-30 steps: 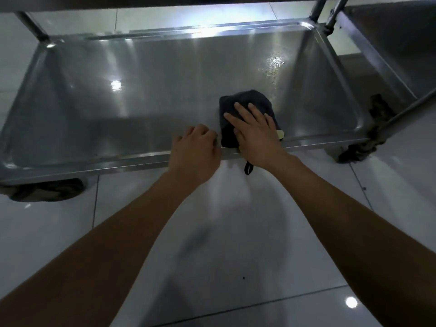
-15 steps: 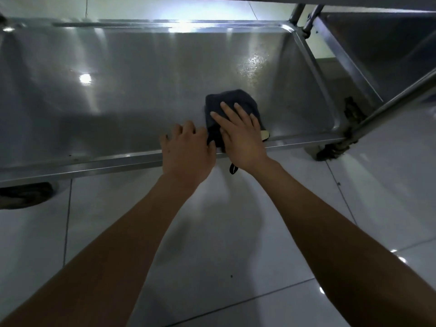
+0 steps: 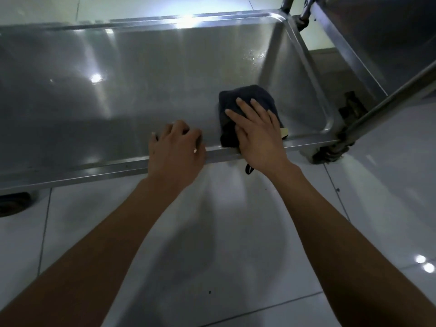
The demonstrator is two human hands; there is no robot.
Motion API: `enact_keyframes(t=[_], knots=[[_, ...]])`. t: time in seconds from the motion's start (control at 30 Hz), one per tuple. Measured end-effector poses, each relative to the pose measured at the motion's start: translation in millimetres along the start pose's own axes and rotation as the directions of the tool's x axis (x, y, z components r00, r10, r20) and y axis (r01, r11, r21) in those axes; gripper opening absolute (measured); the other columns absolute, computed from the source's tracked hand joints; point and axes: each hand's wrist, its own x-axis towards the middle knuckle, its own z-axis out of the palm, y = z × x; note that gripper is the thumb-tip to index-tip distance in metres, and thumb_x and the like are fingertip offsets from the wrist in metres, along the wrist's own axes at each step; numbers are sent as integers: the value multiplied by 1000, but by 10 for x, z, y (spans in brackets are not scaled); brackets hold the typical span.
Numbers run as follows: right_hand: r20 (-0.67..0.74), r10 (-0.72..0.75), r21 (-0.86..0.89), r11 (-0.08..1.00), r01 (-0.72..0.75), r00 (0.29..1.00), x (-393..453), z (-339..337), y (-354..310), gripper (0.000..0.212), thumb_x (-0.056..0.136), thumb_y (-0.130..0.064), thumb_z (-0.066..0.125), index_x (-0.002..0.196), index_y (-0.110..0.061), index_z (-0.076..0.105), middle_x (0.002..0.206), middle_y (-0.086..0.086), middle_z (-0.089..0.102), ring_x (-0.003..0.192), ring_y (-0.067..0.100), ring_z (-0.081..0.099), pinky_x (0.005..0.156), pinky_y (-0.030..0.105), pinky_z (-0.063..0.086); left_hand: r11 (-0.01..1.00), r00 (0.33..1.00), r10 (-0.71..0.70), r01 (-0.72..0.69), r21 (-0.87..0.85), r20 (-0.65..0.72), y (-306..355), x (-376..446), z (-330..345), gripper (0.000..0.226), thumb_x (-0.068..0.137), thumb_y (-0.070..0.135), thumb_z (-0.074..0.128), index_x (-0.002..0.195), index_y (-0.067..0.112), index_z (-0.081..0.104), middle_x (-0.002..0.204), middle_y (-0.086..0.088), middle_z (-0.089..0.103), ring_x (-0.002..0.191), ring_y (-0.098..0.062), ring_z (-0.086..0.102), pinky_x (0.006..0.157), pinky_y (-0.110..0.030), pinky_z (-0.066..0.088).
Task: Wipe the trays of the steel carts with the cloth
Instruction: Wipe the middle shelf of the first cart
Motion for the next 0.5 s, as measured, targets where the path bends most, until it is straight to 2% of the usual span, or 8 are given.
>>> enact_keyframes(t=[0.13,0.23,0.43,0.5], knots=[[-16,162,-62,985,-163,987,-32,-256,603,45,104,-30,34,148,-34,44,163,-5,26,152,22,17,122,47,15,1000,998,14,-12,18,-62,15,2,56,18,93,34,57,101,22,69,107,-5,61,103,-34,56,90,-48,45],[-25,323,-125,938,-324,946,-57,-428,948,47,105,-29,33,151,-35,37,166,-6,18,153,22,11,122,47,12,999,996,38,-38,8,-77,13,-3,63,18,94,32,58,102,20,69,106,-7,62,102,-36,57,89,-48,46],[1,369,-169,916,-364,929,-47,-450,884,48,105,-27,33,153,-34,34,167,-5,15,153,23,8,121,49,10,996,994,72,-76,-45,-81,-95,-14,19,20,92,31,58,105,22,71,110,-3,65,103,-34,59,90,-49,48],[-7,373,-169,914,-369,928,-68,-422,795,48,105,-26,34,152,-33,36,166,-4,17,153,24,10,121,50,11,987,994,92,-98,-124,-52,-197,11,-31,28,87,31,53,105,18,71,114,-4,66,105,-34,60,92,-48,49]])
